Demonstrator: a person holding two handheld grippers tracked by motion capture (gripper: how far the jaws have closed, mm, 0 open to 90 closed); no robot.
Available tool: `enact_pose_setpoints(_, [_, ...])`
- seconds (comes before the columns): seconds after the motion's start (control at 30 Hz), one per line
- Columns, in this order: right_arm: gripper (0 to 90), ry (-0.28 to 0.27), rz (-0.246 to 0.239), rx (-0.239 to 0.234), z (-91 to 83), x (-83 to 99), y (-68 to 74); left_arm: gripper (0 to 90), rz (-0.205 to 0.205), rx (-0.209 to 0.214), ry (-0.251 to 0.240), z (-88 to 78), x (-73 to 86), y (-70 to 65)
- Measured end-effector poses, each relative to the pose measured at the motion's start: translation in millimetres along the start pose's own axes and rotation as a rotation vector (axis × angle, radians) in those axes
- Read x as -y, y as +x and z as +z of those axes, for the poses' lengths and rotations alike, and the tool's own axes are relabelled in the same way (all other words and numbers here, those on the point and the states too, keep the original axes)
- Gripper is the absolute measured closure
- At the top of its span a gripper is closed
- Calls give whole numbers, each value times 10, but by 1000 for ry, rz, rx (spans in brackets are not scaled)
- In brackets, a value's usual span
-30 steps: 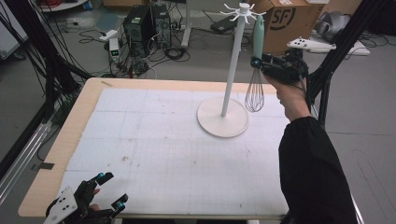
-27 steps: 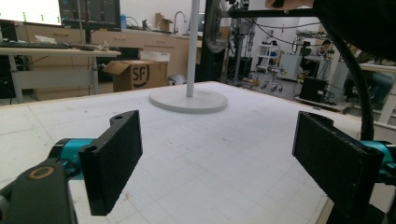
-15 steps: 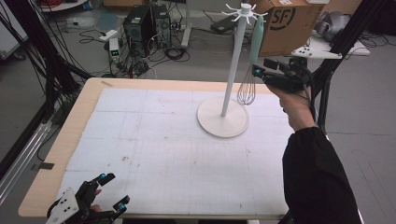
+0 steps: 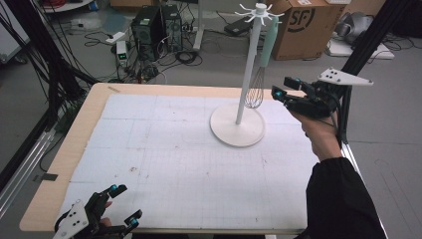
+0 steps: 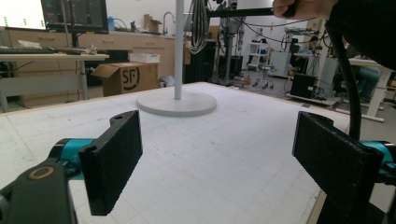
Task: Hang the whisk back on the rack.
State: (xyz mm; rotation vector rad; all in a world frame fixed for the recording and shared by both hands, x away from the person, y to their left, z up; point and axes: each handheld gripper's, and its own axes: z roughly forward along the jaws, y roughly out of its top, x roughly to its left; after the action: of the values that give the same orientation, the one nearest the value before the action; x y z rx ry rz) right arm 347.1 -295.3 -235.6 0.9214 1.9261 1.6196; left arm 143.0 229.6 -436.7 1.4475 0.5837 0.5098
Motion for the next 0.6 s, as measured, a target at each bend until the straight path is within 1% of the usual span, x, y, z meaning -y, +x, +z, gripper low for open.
enact_pose_setpoints(0.1, [367, -7, 5, -12, -37, 86, 69, 164, 3, 3, -3, -6, -3, -10])
enact_pose_setpoints(0.23, [352, -22, 8, -28, -99, 192, 165, 162, 1, -5, -2, -14, -8, -14])
enact_pose_setpoints(0.33, [349, -40, 19, -58, -156, 275, 222, 160, -1, -8, -2, -15, -8, -16])
enact_pose_setpoints(0.43, [323, -41, 20, -70, -203, 369, 268, 160, 0, -9, -2, -13, -6, -18])
enact_pose_setpoints(0.53, [302, -34, 21, -84, -238, 468, 311, 157, -1, -14, 7, -16, 5, -12])
enact_pose_setpoints(0.6, [281, -30, 19, -86, -248, 526, 343, 157, -3, -16, 5, -28, 5, -12])
